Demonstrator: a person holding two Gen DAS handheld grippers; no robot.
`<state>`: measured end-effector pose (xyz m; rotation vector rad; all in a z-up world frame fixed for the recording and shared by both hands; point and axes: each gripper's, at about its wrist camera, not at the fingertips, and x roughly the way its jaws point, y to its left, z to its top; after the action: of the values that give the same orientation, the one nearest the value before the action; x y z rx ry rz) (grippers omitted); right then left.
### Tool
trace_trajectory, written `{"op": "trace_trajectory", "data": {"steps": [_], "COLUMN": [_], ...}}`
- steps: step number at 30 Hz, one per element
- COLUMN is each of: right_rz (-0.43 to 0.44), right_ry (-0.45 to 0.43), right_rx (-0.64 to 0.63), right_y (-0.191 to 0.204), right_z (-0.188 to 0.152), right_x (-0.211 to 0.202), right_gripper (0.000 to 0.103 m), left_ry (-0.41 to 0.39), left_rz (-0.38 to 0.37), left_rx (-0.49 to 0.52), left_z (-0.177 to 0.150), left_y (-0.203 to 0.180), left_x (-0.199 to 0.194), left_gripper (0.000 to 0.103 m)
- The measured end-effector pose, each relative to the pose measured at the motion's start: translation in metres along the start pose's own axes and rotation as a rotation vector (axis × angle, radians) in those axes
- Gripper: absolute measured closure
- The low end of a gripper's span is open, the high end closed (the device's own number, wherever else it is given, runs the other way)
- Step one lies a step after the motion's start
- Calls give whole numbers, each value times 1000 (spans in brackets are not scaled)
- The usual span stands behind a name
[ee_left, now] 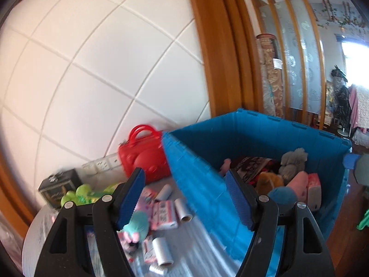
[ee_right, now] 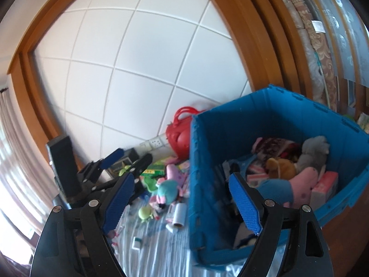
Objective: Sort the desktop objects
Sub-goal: 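Move both tools back over the table toward the remaining items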
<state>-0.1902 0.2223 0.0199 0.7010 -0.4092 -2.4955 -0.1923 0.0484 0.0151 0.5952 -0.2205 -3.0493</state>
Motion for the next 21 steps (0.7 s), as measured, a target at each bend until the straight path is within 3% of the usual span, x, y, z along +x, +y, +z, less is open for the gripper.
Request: {"op": "trace_trajectory", "data": {"steps": [13,21], "right_rz": [-16,-38], "right_ry": [8,20], "right_rx": [-45,-27], "right_y": [89,112], "right_z": [-43,-70], "right_x": [6,15], "right_gripper": [8,6], "left_ry": [47,77], "left_rz": [26,87], "left_rx": [-52,-61], "left_z": [-53,-91], "left_y": [76,122], "left_x": [-49,-66], "left_gripper": [31,31]}}
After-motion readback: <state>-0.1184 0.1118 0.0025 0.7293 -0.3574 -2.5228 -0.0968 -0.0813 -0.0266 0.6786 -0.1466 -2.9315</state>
